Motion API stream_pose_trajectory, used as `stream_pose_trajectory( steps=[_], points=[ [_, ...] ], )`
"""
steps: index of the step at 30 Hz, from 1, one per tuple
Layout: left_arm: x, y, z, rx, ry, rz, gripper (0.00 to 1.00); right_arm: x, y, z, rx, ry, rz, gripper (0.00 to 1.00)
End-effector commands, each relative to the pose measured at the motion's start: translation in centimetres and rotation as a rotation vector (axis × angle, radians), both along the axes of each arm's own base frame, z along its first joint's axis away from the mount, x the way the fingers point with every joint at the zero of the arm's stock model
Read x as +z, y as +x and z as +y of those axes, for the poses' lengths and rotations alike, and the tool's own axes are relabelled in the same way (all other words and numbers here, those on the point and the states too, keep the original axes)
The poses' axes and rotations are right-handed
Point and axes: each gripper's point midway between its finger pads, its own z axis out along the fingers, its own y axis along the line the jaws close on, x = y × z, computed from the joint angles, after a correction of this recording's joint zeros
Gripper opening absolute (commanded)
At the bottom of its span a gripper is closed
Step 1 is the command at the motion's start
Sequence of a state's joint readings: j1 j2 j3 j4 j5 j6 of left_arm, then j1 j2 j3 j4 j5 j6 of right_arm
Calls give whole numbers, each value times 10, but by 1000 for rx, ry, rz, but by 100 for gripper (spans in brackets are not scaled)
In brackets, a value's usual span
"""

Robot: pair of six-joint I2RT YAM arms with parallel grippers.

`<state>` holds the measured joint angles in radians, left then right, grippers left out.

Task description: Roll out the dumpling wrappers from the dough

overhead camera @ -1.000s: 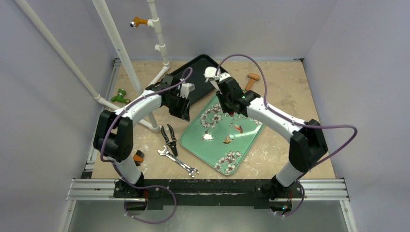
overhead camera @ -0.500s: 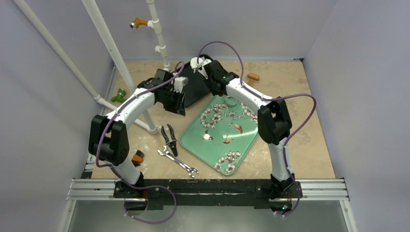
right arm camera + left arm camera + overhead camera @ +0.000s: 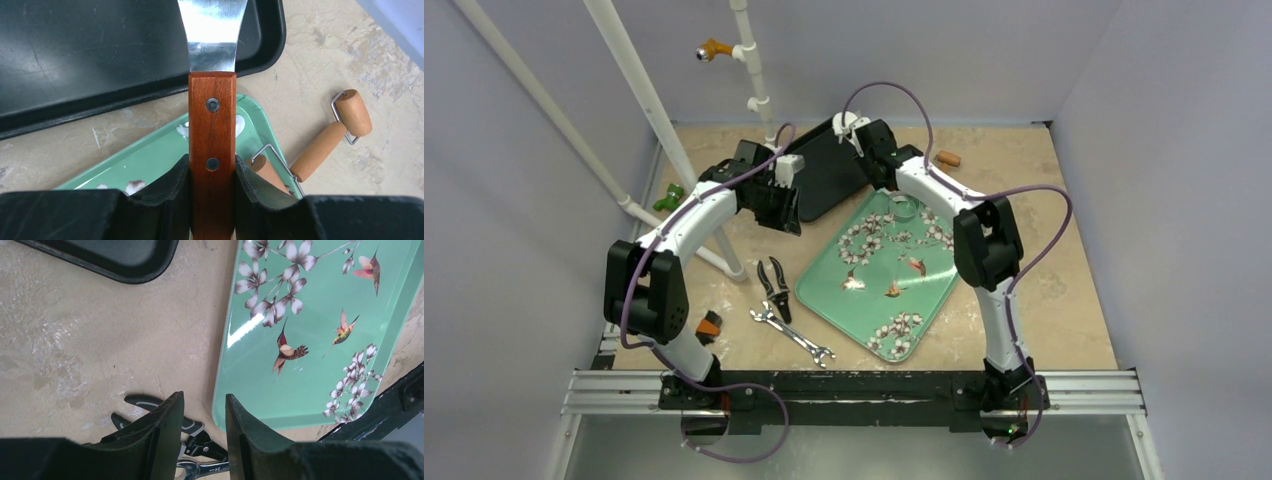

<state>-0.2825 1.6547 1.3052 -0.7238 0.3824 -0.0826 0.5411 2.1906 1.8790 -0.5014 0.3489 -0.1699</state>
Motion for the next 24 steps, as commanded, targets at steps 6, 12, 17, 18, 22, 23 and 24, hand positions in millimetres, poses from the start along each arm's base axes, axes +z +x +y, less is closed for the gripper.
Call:
stream_pose_trajectory(
  steps=[6,12,17,18,22,23,24],
  points=[
    [17,6,-1,-11,-29,-64,36,-1,-5,24,63,-116,-81,0],
    [16,5,0,-11,-23,-64,36,-30,-18,48,116,-229,-76,0],
    [18,5,1,-11,-18,-72,36,-51,-24,42,115,-355,-77,0],
    [18,5,1,-12,-17,-72,36,-50,-23,37,101,-389,-93,0],
    [16,5,1,-10,-16,-69,36,-29,-16,17,28,-505,-174,0],
    [17,5,1,-10,-17,-71,37,-26,-16,13,19,-531,-188,0],
    [17,6,1,-10,-17,-72,37,-20,-15,9,7,-561,-205,0]
  ],
)
